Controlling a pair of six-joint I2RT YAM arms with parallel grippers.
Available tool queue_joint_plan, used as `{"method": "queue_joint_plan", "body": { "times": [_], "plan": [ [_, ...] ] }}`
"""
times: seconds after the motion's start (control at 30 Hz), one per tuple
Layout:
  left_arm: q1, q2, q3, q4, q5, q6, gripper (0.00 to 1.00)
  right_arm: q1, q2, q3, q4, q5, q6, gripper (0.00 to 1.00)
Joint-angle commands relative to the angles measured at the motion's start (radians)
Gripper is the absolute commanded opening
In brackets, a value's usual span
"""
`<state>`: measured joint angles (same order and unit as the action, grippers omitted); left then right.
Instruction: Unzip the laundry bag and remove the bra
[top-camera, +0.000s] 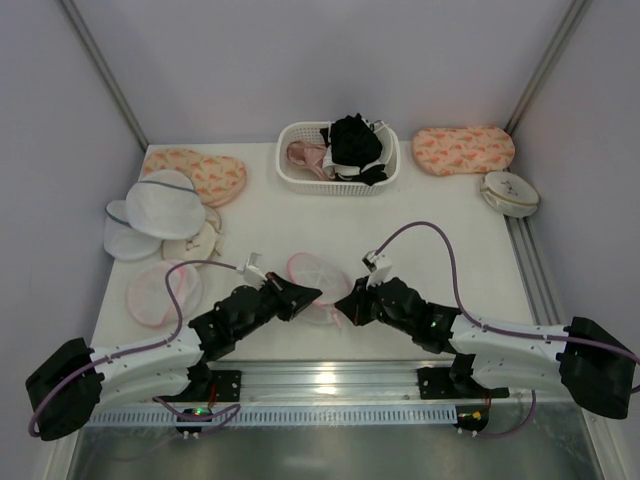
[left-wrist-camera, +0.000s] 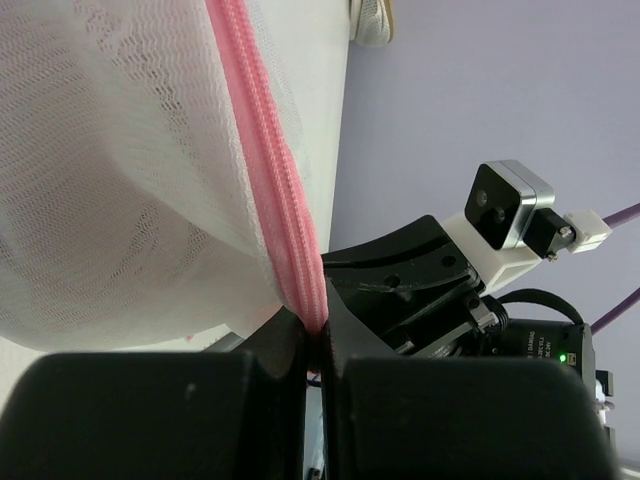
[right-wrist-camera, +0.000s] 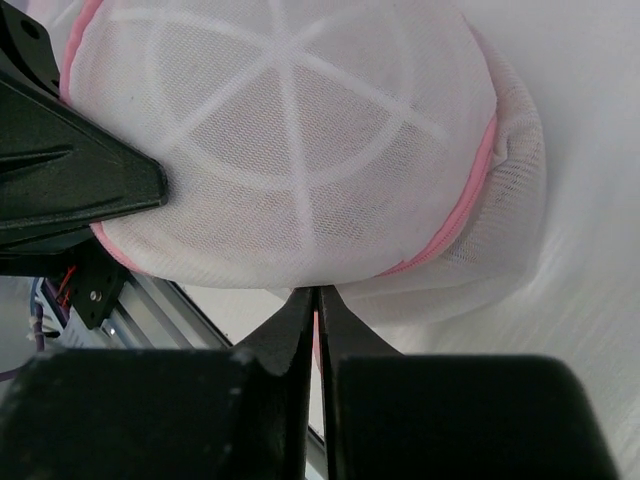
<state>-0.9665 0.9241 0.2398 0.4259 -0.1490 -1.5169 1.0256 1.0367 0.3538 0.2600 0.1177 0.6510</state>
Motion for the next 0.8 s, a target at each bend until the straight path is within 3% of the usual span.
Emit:
{"method": "queue_joint_plan", "body": {
  "times": [0.0,0.27,0.5,0.7,0.77],
  "plan": [
    [0.0,-0.034,0.001,0.007,0.005,0.003,0.0,0.001,-0.039,0.043,-0.043,0.094,-0.025,0.04],
    [0.0,-0.068,0.003,-0.079,0.011,0.035,0.0,0.001,-0.06,0.158,-0.48,0.224,-0.051,0.04],
    [0.003,-0.07,0.015,-0.141,0.066,0.099,0.0,0.002,-0.023,0.22,-0.636,0.376,-0.068,0.04],
    [0.031,-0.027,0.105,-0.205,0.106,0.262,0.0,0.002,-0.009,0.235,-0.671,0.395,-0.073,0.04],
    [0.049,0.018,0.131,-0.196,0.118,0.317,0.09,0.002,-0.027,0.231,-0.665,0.379,-0.074,0.04]
  ]
}}
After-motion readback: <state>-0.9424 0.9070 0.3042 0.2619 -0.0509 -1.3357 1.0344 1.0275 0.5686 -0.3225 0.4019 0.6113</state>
